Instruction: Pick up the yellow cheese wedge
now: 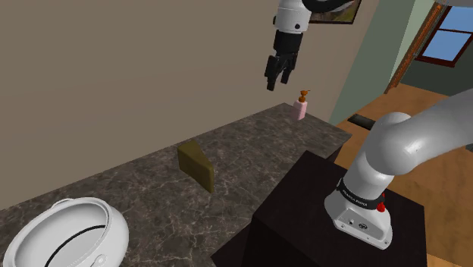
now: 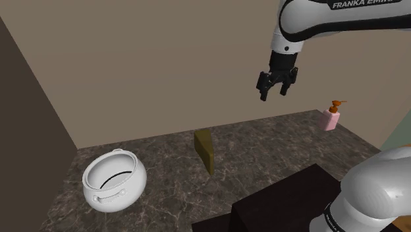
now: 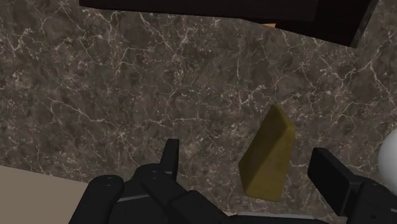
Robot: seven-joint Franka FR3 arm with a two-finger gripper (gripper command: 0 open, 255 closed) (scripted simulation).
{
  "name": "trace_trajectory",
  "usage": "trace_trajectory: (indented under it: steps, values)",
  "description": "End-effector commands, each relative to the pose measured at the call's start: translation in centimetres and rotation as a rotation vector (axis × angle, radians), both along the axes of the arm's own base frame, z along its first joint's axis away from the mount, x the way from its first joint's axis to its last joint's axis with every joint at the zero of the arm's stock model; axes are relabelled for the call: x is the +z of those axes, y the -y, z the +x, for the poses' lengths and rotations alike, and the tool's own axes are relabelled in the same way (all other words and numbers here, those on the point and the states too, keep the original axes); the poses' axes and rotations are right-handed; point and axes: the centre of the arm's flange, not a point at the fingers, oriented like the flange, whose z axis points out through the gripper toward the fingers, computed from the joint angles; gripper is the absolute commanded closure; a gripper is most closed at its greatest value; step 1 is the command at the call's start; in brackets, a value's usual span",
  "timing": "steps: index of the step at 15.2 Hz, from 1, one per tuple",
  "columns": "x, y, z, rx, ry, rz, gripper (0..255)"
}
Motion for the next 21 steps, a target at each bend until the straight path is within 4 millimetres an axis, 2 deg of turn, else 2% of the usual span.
trace_trajectory:
  steps: [1,21]
  values:
    - [-1.9,-1.0,1.5,-0.001,-0.001,0.001,0]
    - [-22.4,-11.2,15.0,-0.008,-0.033,0.004,0]
